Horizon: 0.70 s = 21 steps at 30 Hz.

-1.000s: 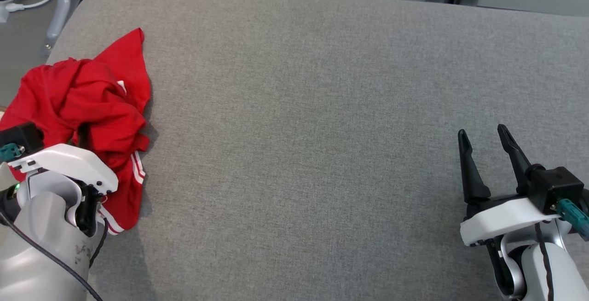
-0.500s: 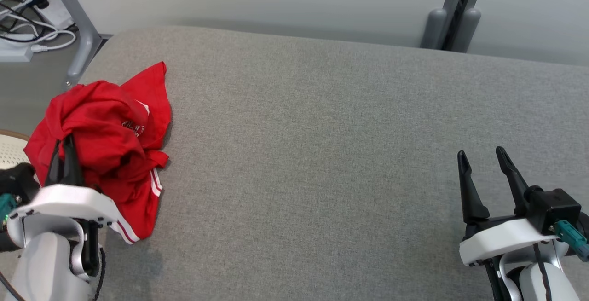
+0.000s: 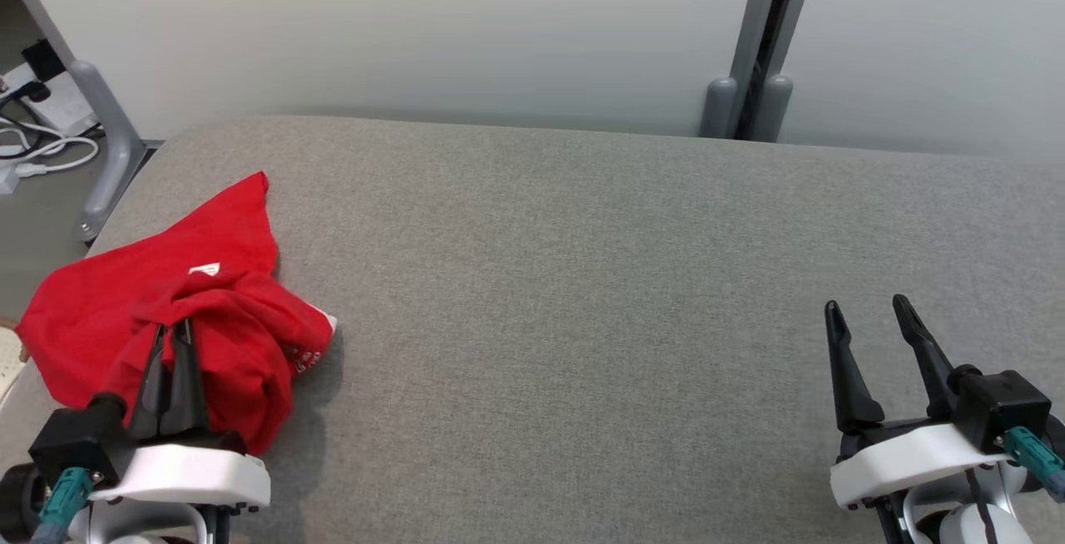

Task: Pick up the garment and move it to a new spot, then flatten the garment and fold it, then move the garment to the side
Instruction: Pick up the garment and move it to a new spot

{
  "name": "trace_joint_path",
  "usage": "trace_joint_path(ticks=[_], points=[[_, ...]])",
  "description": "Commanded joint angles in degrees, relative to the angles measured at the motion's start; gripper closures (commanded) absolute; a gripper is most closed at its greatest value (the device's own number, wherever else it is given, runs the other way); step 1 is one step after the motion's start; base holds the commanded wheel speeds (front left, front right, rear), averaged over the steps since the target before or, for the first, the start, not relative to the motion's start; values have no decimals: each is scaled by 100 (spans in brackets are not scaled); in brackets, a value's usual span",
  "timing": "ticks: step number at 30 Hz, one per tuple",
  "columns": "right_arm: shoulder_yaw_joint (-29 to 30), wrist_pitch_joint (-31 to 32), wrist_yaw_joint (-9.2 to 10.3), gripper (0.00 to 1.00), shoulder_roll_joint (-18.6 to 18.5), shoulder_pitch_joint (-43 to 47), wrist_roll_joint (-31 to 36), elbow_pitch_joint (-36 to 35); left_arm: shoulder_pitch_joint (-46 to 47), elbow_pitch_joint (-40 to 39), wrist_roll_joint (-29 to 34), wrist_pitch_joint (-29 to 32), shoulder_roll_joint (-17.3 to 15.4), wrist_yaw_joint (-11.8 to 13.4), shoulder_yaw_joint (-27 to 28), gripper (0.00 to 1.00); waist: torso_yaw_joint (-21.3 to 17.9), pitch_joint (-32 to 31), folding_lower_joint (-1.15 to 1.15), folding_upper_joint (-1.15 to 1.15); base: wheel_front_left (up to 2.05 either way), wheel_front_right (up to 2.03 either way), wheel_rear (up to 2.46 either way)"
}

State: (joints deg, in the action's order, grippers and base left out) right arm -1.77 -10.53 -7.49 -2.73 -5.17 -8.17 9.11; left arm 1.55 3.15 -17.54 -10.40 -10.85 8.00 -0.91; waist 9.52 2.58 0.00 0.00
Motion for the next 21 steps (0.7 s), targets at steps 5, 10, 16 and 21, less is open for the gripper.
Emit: trace_joint_path(ticks=[5, 10, 16, 21], points=[[84, 55, -1, 0, -32, 76, -19, -82, -276, -627, 112, 239, 19, 97, -168, 100, -264, -61, 0, 0, 0, 0, 0], [56, 108, -1, 0, -30, -4, -21, -197, -238, -911, 201, 436, 106, -12, -536, 100, -635, 30, 0, 0, 0, 0, 0], [-4, 125, -1, 0, -33, -149, -60, -232, 83, -928, 217, 561, 208, -244, -950, 100, -1285, 281, 0, 0, 0, 0, 0], [-77, 47, -1, 0, -32, -279, -176, -179, 478, -733, 322, 630, 298, -446, -1333, 100, -1908, 549, 0, 0, 0, 0, 0]])
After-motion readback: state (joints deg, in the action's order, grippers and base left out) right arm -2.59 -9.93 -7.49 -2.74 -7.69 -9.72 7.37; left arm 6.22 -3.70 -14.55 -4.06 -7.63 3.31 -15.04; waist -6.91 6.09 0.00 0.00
